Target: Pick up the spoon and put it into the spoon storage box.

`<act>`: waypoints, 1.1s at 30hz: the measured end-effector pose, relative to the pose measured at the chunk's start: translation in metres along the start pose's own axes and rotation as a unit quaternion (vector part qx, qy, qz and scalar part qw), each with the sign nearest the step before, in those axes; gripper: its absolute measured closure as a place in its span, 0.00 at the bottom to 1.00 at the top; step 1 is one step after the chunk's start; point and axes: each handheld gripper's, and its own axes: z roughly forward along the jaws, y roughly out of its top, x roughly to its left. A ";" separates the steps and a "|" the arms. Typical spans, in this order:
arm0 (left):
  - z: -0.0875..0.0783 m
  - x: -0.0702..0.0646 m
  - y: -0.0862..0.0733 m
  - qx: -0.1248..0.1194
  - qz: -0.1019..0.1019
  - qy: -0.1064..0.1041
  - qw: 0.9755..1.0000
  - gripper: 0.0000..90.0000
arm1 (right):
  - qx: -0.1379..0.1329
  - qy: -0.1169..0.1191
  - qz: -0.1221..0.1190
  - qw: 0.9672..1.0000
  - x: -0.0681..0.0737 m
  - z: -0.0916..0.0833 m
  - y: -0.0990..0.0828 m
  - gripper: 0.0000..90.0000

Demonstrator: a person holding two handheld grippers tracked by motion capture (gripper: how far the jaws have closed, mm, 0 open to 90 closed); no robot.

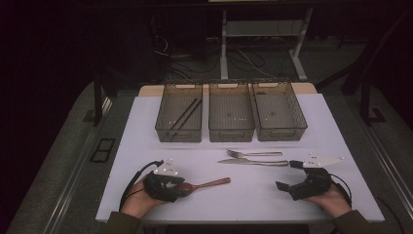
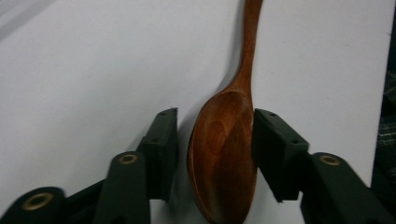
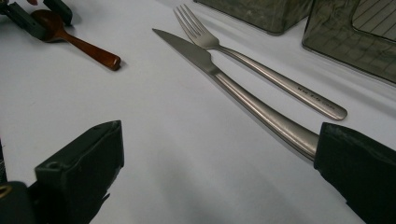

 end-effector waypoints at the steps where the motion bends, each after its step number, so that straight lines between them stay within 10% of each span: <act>1: 0.000 0.000 0.000 0.000 0.003 -0.004 1.000 0.60 | 0.000 0.000 -0.001 1.000 0.000 0.000 0.000 0.01; 17: -0.004 -0.002 0.002 0.007 0.019 -0.028 0.999 0.87 | 0.000 0.000 -0.001 1.000 0.000 0.000 0.000 0.01; 33: -0.005 -0.004 0.008 0.006 0.023 -0.017 1.000 0.89 | 0.000 0.001 -0.002 1.000 0.000 0.000 0.000 0.01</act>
